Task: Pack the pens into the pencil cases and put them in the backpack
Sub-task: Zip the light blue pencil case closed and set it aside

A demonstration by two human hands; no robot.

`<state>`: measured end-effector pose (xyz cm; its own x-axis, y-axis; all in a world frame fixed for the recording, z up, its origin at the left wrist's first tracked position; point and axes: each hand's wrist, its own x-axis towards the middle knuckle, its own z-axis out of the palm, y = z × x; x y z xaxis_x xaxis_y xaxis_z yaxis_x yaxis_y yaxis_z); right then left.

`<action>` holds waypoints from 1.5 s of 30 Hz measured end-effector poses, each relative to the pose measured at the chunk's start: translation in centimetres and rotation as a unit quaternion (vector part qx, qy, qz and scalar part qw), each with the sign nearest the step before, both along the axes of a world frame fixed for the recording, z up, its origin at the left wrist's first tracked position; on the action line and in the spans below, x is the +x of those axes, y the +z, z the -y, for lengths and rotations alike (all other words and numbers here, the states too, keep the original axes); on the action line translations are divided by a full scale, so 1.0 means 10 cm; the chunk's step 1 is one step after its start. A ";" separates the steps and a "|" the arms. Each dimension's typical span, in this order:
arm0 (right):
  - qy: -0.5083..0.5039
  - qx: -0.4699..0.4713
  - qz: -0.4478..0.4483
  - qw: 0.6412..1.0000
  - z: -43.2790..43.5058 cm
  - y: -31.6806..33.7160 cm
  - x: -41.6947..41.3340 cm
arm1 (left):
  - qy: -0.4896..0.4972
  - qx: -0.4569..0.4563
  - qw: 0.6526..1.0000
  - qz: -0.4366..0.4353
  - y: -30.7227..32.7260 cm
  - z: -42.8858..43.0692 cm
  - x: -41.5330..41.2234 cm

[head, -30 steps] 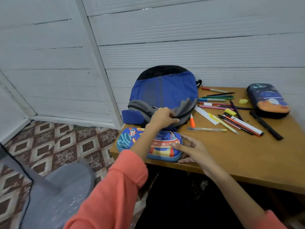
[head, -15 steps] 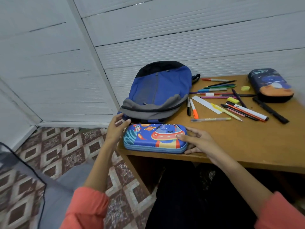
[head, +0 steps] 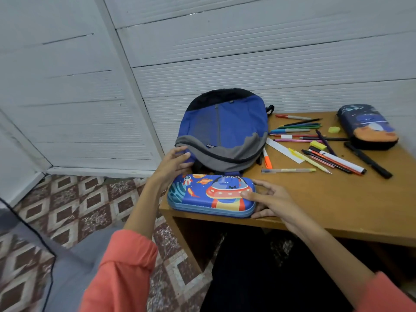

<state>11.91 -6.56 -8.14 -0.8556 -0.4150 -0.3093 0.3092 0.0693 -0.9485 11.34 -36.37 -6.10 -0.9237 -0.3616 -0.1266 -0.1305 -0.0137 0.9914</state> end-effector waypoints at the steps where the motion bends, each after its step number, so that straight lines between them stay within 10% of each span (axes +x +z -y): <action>1: -0.002 -0.003 -0.001 1.000 0.01 -0.01 0.02 | -0.019 -0.001 1.000 0.002 0.01 -0.01 -0.01; 17: 0.011 -0.007 0.001 1.000 0.21 0.00 -0.02 | 0.160 0.077 0.983 -0.036 -0.43 -0.01 0.64; 33: -0.010 0.019 -0.041 0.999 -0.02 -0.06 -0.13 | 0.221 -0.113 0.967 -0.048 -0.31 0.05 0.49; 45: -0.186 0.120 -0.137 0.966 -1.10 0.08 -0.75 | 0.041 -0.220 0.959 -0.175 0.38 -0.97 -0.30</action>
<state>4.42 4.45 -7.30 -0.9951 -0.0081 -0.0984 0.0939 0.2296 -0.9687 8.33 -26.62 -2.33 -0.8478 -0.3821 0.3678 0.1951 0.4202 0.8862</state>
